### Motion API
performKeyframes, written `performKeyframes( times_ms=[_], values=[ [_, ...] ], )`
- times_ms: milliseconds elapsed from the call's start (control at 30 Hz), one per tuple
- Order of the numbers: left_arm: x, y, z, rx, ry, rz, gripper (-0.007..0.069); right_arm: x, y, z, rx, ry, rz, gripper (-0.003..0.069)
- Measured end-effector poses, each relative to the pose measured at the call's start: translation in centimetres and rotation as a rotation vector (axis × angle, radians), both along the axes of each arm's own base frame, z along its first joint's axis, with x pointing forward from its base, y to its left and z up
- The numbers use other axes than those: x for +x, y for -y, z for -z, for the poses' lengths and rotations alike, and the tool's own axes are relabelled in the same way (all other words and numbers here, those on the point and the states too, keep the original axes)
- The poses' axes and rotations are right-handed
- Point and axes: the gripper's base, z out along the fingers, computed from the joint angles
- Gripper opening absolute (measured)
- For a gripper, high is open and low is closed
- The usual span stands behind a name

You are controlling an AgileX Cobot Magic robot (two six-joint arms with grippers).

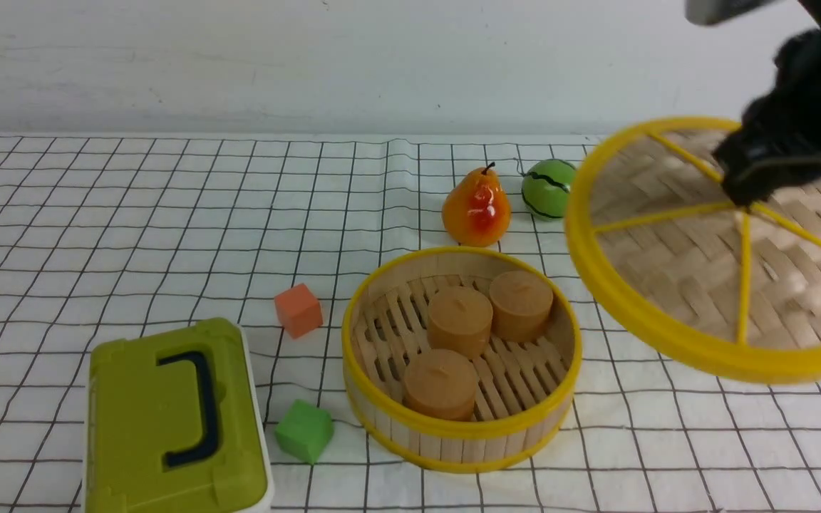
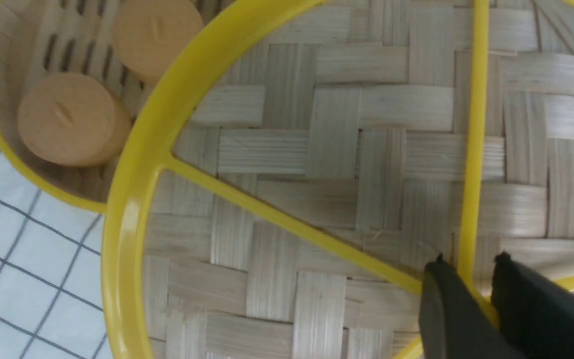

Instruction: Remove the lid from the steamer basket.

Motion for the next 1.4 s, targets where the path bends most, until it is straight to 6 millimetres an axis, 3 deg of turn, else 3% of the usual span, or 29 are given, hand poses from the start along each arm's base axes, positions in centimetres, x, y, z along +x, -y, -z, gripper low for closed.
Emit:
performKeyframes(
  times_ms=[167,233,400,700,933,1100,1167,1300,1333,1367,1400],
  values=[
    [0.0,0.0,0.0,0.0,0.0,0.0,0.0239,0.3,2.9,3.9,-0.001,-0.043,0.106,0.0102],
    [0.0,0.0,0.0,0.0,0.0,0.0,0.0239,1.0,4.4,6.6,0.018,-0.06,0.173,0.0102],
    [0.0,0.0,0.0,0.0,0.0,0.0,0.0239,3.1,6.1,9.9,0.042,-0.07,0.248,0.0102],
    [0.0,0.0,0.0,0.0,0.0,0.0,0.0239,6.9,6.6,15.0,0.045,-0.063,0.285,0.0102],
    [0.0,0.0,0.0,0.0,0.0,0.0,0.0239,8.0,6.6,18.0,0.044,-0.113,0.294,0.0105],
    [0.0,0.0,0.0,0.0,0.0,0.0,0.0239,8.1,6.5,18.4,0.057,-0.126,0.301,0.0174],
    [0.0,0.0,0.0,0.0,0.0,0.0,0.0239,7.9,6.4,17.6,0.07,-0.127,0.302,0.025],
    [0.0,0.0,0.0,0.0,0.0,0.0,0.0239,6.6,6.2,14.6,0.092,-0.099,0.292,0.0308],
    [0.0,0.0,0.0,0.0,0.0,0.0,0.0239,5.5,6.2,12.3,0.099,-0.057,0.28,0.0311],
    [0.0,0.0,0.0,0.0,0.0,0.0,0.0239,5.2,6.2,11.7,0.102,-0.04,0.278,0.0309],
    [0.0,0.0,0.0,0.0,0.0,0.0,0.0239,3.5,6.1,9.4,0.114,0.025,0.266,0.0293]
  ],
)
